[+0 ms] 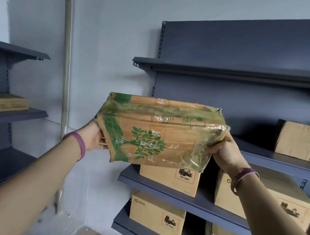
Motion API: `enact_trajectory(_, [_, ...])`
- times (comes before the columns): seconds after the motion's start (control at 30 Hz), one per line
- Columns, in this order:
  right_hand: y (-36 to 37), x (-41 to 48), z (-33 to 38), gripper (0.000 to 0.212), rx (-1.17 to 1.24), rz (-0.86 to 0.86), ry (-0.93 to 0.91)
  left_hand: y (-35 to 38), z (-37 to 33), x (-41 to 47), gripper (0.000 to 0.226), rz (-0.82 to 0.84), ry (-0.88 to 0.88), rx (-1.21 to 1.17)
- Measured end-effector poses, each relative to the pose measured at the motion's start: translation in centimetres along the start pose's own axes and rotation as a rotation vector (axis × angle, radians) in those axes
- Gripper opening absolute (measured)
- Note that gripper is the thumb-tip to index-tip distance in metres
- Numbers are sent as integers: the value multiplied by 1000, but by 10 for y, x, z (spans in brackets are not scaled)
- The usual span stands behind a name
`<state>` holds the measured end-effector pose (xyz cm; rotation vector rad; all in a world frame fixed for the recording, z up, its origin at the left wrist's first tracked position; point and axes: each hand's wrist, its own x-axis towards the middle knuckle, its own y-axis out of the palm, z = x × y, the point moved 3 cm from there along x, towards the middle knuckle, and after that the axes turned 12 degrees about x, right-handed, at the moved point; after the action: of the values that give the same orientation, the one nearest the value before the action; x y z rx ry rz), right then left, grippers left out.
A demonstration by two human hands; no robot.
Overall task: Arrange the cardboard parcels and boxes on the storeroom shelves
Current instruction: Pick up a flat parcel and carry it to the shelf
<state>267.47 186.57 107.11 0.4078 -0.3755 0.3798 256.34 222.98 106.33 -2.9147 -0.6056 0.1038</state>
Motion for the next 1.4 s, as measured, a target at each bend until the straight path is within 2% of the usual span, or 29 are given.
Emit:
enact_trajectory(0.13, [10, -12, -1, 89, -122, 20, 4, -16, 6, -3, 34, 42, 85, -156])
enact_trajectory(0.23, [22, -21, 2, 75, -262, 62, 2, -21, 9, -5, 34, 121, 131, -288])
enact_trajectory(0.3, [29, -30, 10, 73, -250, 56, 13, -23, 9, -7, 23, 188, 183, -295])
enact_trajectory(0.33, [33, -37, 15, 78, -222, 81, 7, -25, 9, -8, 25, 235, 225, -289])
enact_trajectory(0.4, [38, -51, 26, 77, -152, 136, -26, -29, 10, -12, 47, 288, 283, -289])
enact_trajectory(0.43, [40, -57, 29, 69, -106, 118, -25, -30, 9, -17, 43, 316, 264, -344])
enact_trajectory(0.47, [39, -61, 30, 63, -51, 66, -6, -31, 7, -20, 30, 333, 234, -389])
enact_trajectory(0.5, [39, -63, 30, 55, 3, -3, 17, -33, 7, -21, 32, 303, 194, -422])
enact_trajectory(0.53, [38, -64, 27, 45, 39, -81, 40, -36, 9, -19, 47, 262, 152, -412])
enact_trajectory(0.6, [41, -64, 20, 31, 80, -186, 84, -37, 11, -20, 63, 258, 133, -383])
enact_trajectory(0.67, [47, -63, 15, 23, 115, -207, 110, -35, 8, -27, 62, 293, 142, -346])
enact_trajectory(0.8, [52, -64, 9, 13, 78, -173, 67, -38, 15, -30, 43, 317, 182, -311])
enact_trajectory(0.83, [53, -65, 9, 16, 100, -173, 62, -40, 17, -32, 38, 319, 191, -321])
enact_trajectory(0.9, [53, -66, 7, 35, 130, -182, 65, -43, 20, -32, 28, 296, 169, -320])
enact_trajectory(1.0, [54, -68, 4, 52, 126, -203, 89, -43, 21, -33, 23, 262, 157, -252])
enact_trajectory(1.13, [62, -71, -2, 30, -8, -185, 99, -41, 17, -36, 31, 180, 212, -257])
enact_trajectory(1.23, [57, -74, -3, 31, -33, -241, 76, -28, 10, -40, 24, 183, 253, -256])
enact_trajectory(1.33, [46, -77, 1, 49, -89, -266, 23, -17, 4, -31, 48, 204, 260, -186])
enact_trajectory(1.4, [36, -82, 9, 65, -118, -257, -10, -8, 5, -19, 76, 201, 219, -93])
